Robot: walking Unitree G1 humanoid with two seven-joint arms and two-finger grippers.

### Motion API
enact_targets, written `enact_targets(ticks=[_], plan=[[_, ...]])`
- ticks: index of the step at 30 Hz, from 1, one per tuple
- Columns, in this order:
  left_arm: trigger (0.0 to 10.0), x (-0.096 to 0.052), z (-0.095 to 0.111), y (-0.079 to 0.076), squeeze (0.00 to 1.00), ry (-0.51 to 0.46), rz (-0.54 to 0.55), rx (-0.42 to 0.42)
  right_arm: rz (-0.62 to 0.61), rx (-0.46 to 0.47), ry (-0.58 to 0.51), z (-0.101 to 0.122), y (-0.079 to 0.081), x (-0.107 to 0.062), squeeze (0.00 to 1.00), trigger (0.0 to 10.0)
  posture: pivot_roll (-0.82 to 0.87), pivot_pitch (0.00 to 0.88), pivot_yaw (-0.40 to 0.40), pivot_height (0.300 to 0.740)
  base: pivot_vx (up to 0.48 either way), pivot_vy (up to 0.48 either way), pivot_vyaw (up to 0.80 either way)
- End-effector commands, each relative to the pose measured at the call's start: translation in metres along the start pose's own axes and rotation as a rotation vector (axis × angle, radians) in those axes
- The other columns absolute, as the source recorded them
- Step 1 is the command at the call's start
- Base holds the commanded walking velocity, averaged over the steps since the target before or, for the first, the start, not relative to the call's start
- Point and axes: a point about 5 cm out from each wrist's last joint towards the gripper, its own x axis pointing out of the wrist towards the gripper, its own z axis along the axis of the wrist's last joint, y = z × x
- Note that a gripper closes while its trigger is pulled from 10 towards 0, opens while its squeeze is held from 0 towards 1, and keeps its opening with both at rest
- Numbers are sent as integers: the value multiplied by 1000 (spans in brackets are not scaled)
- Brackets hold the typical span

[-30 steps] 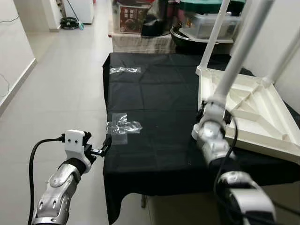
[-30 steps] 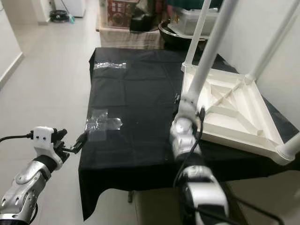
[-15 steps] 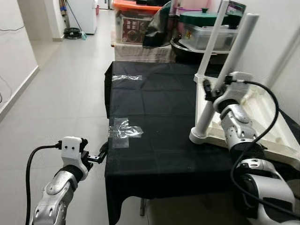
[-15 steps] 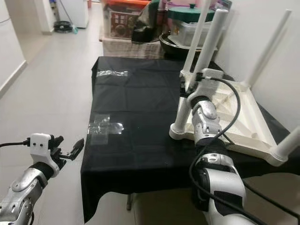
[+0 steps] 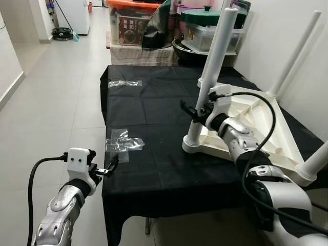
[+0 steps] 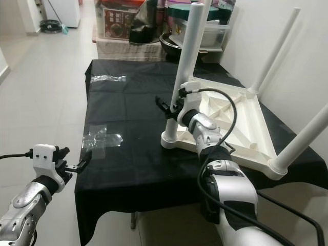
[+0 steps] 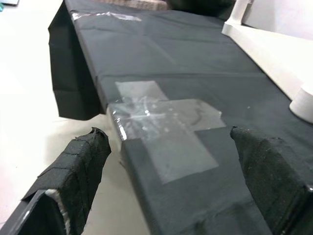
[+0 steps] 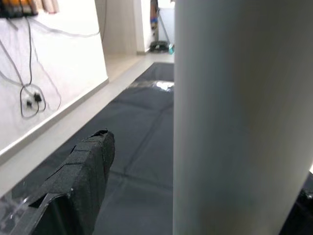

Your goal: Building children table

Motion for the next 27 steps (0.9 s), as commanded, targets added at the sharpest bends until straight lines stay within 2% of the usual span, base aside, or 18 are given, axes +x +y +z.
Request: enact_targets(ticks=[1, 3, 4, 7, 8, 9, 10, 11, 12, 15, 16, 17, 19, 21, 22, 23, 24, 27], plan=[[10000, -2, 0, 1, 0, 4, 4, 23, 62, -11, 18, -5, 9, 3, 0, 4980, 109, 0, -125, 740, 0, 0, 0], [10000, -2, 0, 1, 0, 4, 4, 23, 67, -10, 17, -5, 9, 3, 0, 4980, 109, 0, -125, 740, 0, 0, 0], [10000, -2, 0, 1, 0, 3, 3, 23, 38, -11, 24, -7, 7, 2, 0, 0, 106, 0, -123, 740, 0, 0, 0], [10000, -2, 0, 0, 0, 3, 1, 22, -39, -32, 44, -11, 1, 0, 0, 0, 100, 0, -121, 740, 0, 0, 0], [10000, -1, 0, 0, 0, 4, 0, 21, -110, -47, 46, -13, -4, -2, 0, 0, 100, 0, -121, 740, 0, 0, 0], [10000, -1, 0, -1, 0, 4, -1, 21, -220, -49, 52, -14, -12, -5, 0, 0, 96, 0, -121, 740, 0, 0, 0], [10000, -1, -1, -1, 0, 5, -2, 21, -439, -1, 67, -18, -28, -13, 0, 0, 96, 0, -124, 740, 0, 0, 0], [10000, -1, -1, -1, 0, 5, -2, 21, -439, -1, 67, -18, -28, -13, 0, 0, 96, 0, -124, 740, 0, 0, 0], [10000, -1, -1, -1, 0, 4, -2, 20, -586, 38, 82, -22, -37, -19, 0, 0, 96, 0, -124, 740, 0, 0, 0], [10000, -2, -1, -1, 0, 5, -1, 16, -1005, -6, 135, -40, -55, -45, 0, 0, 90, 0, -119, 740, 0, 0, 0], [10000, -2, -1, -1, 0, 5, -1, 16, -1005, -6, 135, -40, -55, -45, 0, 0, 90, 0, -119, 740, 0, 0, 0], [10000, -2, -2, -2, 0, 8, -2, 14, -1164, -26, 168, -53, -52, -56, 0, 0, 85, 0, -111, 740, 0, 0, 0], [10000, -2, -3, -3, 0, 10, -4, 13, -1205, -41, 172, -58, -49, -59, 0, 0, 85, 0, -111, 740, 0, 0, 0], [10000, -2, -3, -3, 0, 12, -7, 11, -1172, -35, 190, -69, -21, -54, 0, 0, 76, 0, -104, 740, 0, 0, 0], [10000, -2, -3, -3, 0, 12, -7, 11, -1172, -35, 190, -69, -21, -54, 0, 0, 76, 0, -104, 740, 0, 0, 0], [10000, -1, -3, -3, 0, 11, -9, 11, -1128, -19, 214, -73, -8, -49, 0, 0, 71, 0, -102, 740, 0, 0, 0], [10000, 1, -2, -4, 0, 9, -11, 10, -1040, -31, 239, -73, 4, -40, 0, 10000, 66, 0, -99, 740, 0, 0, 0], [10000, 4, -1, -4, 0, 7, -15, 11, -949, -17, 258, -72, 16, -26, 0, 10000, 63, 0, -97, 740, 0, 0, 0]])
